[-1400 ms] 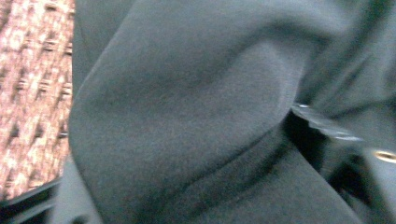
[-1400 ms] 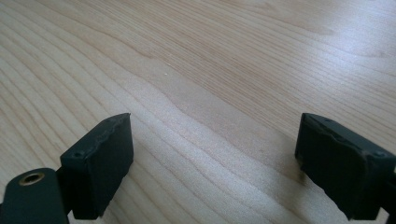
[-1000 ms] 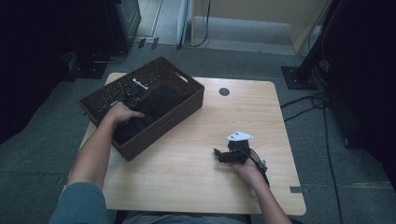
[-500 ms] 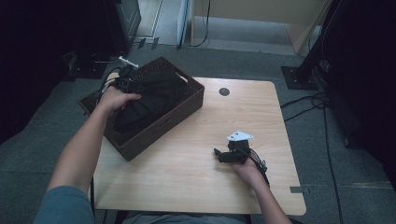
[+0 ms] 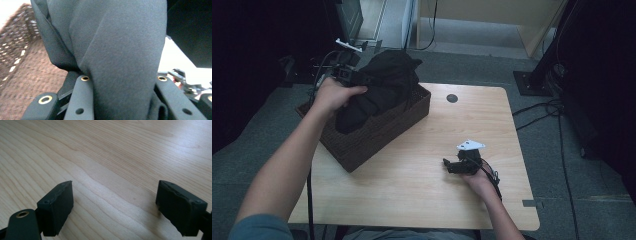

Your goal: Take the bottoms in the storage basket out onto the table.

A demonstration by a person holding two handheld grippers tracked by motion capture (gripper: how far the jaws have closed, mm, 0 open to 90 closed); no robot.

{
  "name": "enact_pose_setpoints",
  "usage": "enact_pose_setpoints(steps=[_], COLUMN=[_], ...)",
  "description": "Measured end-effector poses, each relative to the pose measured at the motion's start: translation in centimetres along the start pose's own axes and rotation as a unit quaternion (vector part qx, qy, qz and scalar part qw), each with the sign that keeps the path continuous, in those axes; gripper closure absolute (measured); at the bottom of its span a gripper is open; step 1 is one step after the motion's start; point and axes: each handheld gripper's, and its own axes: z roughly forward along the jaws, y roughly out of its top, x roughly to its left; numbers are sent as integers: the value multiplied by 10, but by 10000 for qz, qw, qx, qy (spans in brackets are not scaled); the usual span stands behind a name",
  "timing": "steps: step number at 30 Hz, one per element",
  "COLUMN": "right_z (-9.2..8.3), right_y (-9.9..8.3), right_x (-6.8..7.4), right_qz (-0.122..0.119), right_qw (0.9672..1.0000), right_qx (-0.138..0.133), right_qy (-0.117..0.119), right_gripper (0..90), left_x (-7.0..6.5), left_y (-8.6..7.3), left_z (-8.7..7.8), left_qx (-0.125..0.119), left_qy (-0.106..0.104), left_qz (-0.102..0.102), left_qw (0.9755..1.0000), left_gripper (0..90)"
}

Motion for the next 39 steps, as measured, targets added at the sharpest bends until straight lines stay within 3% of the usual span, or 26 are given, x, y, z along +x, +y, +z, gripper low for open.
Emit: enact_pose_setpoints(steps=[4, 6, 11, 13, 15, 18, 23, 27, 31, 34, 39], right_z=[-5, -13, -22, -24, -26, -27, -29, -31, -31, -28, -29], right_y=[2, 3, 4, 4, 3, 4, 5, 5, 5, 3, 3], right_x=[-7, -13, -21, -22, -22, -22, -21, -21, -21, -21, -24], right_qz=[162, 279, 452, 463, 369, 353, 336, 378, 429, 251, 325], right_qw=[9998, 9994, 9982, 9979, 9981, 9981, 9981, 9980, 9980, 9990, 9984], right_qx=[30, -139, -309, -350, -380, -435, -445, -453, -433, -184, -109], right_qy=[-74, -167, -250, -285, -309, -247, -247, -233, -191, -310, -458], right_gripper=[147, 149, 152, 157, 174, 195, 196, 197, 201, 222, 228], left_x=[-28, -49, -69, -78, -86, -98, -105, -113, -117, -115, -109], left_y=[-4, -11, -23, -31, -40, -55, -74, -93, -112, -124, -144], left_z=[4, 10, 25, 34, 44, 62, 83, 106, 126, 138, 152], left_qx=[57, 85, 175, 256, 315, 378, 401, 615, 680, 585, 399], left_qy=[-136, -242, -390, -414, -530, -505, -549, -575, -522, -461, -217], left_qz=[80, 281, 407, 510, 483, 590, 574, 635, 674, 537, 442], left_qw=[9999, 9993, 9983, 9975, 9969, 9963, 9960, 9944, 9940, 9958, 9980], left_gripper=[682, 681, 680, 679, 679, 677, 675, 674, 673, 672, 667])
